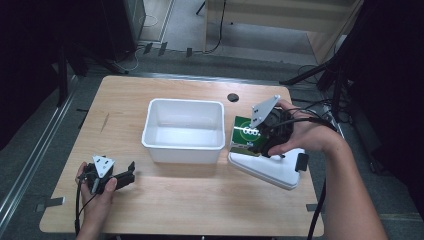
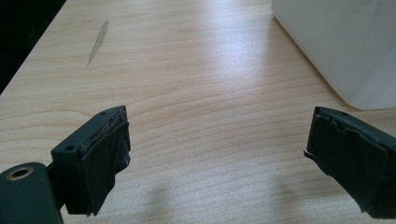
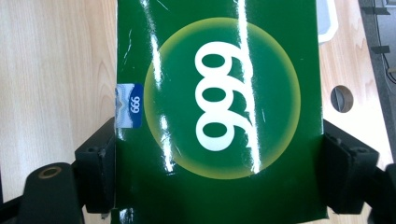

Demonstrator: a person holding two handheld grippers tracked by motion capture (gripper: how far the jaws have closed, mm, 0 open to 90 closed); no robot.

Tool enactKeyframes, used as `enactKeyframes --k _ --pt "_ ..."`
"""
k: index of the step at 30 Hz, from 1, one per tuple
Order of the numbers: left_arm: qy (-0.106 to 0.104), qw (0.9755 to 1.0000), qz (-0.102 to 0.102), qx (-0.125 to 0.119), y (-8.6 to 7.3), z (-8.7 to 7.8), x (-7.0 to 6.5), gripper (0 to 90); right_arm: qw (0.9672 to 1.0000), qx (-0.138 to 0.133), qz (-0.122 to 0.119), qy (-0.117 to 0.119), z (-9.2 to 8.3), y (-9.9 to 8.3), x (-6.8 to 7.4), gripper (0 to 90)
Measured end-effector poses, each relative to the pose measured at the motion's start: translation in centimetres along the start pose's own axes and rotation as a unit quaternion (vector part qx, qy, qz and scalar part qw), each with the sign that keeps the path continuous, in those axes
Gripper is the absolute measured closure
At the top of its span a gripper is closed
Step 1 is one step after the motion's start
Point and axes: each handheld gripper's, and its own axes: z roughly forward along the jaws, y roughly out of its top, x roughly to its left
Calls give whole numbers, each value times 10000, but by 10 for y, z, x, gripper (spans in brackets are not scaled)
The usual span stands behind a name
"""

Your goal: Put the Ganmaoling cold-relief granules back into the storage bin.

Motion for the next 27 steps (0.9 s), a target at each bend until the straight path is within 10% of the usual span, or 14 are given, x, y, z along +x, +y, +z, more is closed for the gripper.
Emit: enactKeyframes --k 27 --pt "-22 10000 -20 11 1 1 1 67 9997 -165 -142 117 22 51 -28 174"
